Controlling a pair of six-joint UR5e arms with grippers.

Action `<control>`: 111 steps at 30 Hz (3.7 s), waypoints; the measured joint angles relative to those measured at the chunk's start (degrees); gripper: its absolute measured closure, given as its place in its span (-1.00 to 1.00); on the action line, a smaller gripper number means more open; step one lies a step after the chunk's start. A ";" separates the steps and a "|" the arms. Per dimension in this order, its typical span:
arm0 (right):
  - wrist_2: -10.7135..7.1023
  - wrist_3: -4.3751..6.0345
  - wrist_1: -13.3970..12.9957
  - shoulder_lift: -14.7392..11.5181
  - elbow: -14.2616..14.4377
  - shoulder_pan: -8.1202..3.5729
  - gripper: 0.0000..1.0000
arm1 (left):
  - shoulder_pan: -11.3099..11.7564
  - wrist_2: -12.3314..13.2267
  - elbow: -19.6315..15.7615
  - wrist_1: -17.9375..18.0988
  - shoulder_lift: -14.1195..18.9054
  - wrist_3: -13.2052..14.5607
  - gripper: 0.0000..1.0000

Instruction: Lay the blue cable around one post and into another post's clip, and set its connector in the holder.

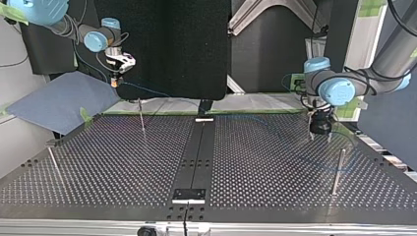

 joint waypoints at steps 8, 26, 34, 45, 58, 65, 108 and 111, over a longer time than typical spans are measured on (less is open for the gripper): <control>0.00 0.07 -0.09 -0.01 -0.04 0.10 1.00 | 0.19 -3.39 -0.20 -2.28 2.40 -2.40 -1.00; 0.00 0.02 0.00 -0.01 -0.09 0.35 1.00 | -1.04 -12.88 -0.72 -11.72 6.36 6.52 -1.00; -0.02 0.10 -0.06 -0.01 -0.09 0.44 1.00 | -0.97 -15.86 -2.68 -13.82 7.56 10.37 -1.00; -0.15 0.72 -0.33 -0.01 -0.14 0.54 1.00 | -0.51 -15.85 -5.42 -10.00 6.55 16.06 -1.00; 0.68 3.53 -0.10 0.02 -0.33 -0.98 1.00 | 0.04 -11.40 -3.47 -6.32 2.19 22.45 -1.00; 1.73 6.26 -0.08 0.08 -0.35 -2.78 1.00 | 0.60 -7.49 -1.45 -6.07 -0.10 25.88 -1.00; 3.40 2.98 2.95 3.14 -2.04 -5.54 1.00 | 1.28 1.54 -6.53 3.40 -2.28 16.17 -1.00; 3.34 2.98 3.11 3.14 -2.09 -5.29 1.00 | 0.66 1.28 -5.68 3.63 -1.94 16.34 -1.00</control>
